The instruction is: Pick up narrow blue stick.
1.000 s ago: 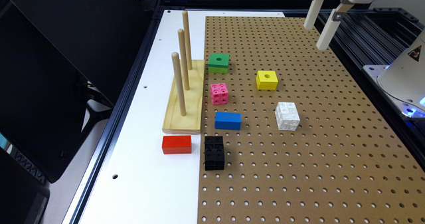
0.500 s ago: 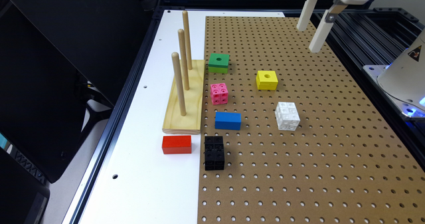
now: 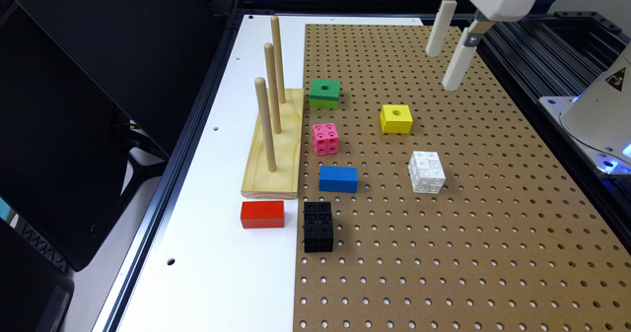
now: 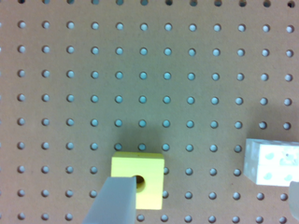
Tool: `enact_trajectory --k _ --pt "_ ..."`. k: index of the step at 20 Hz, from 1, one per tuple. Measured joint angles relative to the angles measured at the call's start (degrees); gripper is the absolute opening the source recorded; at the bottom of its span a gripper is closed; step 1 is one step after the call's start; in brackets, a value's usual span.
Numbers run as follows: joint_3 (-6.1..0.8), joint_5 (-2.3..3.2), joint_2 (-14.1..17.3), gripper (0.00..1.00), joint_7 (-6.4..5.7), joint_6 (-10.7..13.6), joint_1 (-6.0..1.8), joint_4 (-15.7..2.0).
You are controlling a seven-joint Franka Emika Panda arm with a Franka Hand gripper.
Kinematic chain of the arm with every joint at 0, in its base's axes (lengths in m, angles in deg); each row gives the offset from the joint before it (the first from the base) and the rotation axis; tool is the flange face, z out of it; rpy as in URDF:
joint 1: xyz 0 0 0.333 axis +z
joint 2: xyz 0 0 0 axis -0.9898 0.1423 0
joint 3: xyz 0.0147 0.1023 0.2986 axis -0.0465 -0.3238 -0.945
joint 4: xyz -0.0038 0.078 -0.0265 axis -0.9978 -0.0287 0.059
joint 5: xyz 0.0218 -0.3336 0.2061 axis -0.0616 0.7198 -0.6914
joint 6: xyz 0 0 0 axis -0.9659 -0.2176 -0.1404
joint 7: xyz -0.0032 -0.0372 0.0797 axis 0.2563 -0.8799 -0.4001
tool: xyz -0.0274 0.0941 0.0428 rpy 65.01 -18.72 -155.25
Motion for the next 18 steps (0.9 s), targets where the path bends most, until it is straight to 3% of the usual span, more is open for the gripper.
enact_trajectory --k 7,18 --pt "-1.06 -0.2 0.9 1.0 -0.9 0.0 0.08 -1.37" --pt "-3.16 -0.31 6.5 1.0 -3.53 0.0 0.59 -6.41"
